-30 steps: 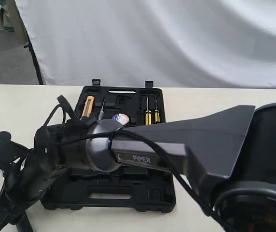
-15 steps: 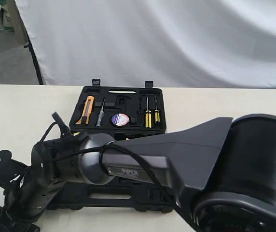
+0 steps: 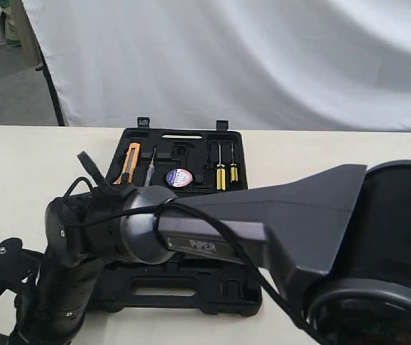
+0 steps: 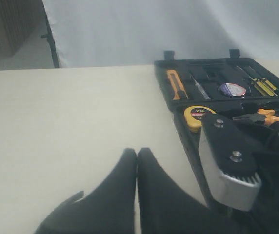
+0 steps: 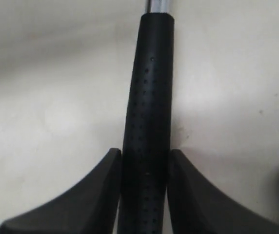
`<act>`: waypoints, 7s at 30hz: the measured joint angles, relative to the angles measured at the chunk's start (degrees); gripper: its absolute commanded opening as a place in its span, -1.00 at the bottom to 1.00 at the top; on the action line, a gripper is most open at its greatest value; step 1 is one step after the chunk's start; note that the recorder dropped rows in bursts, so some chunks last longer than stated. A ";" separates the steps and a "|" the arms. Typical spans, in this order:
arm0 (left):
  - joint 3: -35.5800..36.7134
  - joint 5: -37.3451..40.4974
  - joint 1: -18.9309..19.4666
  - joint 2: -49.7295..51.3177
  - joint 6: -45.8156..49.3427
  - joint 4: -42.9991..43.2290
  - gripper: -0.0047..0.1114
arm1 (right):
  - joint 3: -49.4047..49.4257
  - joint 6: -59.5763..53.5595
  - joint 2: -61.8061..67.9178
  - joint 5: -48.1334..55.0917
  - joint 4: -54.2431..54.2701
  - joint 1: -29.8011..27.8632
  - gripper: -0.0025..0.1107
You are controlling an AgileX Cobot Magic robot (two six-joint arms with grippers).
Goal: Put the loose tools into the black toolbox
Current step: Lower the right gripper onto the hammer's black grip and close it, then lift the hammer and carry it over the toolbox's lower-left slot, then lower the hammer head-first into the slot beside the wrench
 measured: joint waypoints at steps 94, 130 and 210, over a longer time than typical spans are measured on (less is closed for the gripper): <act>0.00 0.00 0.00 0.00 0.00 0.00 -0.91 | 23.68 -9.56 -12.80 -7.60 -7.22 -4.02 -0.81; 0.00 0.00 0.00 0.00 0.00 0.00 -0.91 | 23.65 -23.38 -20.27 5.13 -9.17 -9.40 -0.96; 0.00 0.00 0.00 0.00 0.00 0.00 -0.91 | 12.86 -59.45 -7.50 7.59 11.81 -30.45 -0.96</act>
